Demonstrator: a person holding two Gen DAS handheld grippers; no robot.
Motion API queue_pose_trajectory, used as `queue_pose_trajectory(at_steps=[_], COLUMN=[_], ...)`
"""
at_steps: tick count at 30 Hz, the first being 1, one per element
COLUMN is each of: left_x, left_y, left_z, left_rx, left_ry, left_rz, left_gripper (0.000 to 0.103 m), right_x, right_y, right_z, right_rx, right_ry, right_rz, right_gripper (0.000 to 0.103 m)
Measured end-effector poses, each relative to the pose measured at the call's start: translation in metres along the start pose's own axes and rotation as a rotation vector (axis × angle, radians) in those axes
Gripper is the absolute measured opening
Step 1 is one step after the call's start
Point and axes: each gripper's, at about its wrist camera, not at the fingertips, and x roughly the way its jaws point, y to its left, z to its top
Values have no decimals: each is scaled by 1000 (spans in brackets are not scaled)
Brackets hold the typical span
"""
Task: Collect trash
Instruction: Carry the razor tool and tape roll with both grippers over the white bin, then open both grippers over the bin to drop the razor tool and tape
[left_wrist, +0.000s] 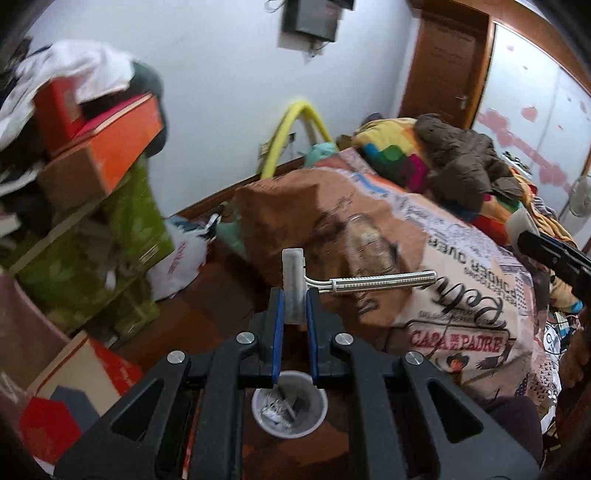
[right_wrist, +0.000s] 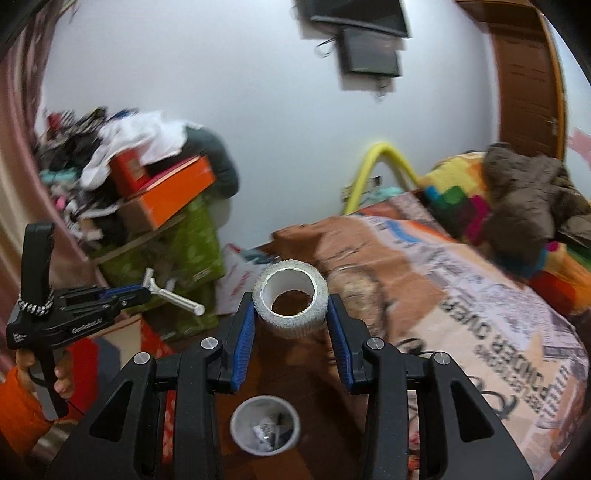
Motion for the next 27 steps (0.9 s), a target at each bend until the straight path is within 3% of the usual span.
queue_pose_trajectory(at_steps=[7, 16, 27], left_x=[19, 86, 157], left_y=[48, 89, 88], left_z=[-40, -112, -168], left_rx=[-91, -244, -207], left_ry=[84, 283, 455], left_rz=[47, 87, 168], left_gripper=[11, 11, 11], right_x=[50, 119, 186], right_y=[41, 48, 27], right_z=[-25, -79, -146], right_rx=[-36, 5, 89], right_ry=[122, 345, 610], right_rz=[87, 123, 78], right_gripper=[35, 35, 35])
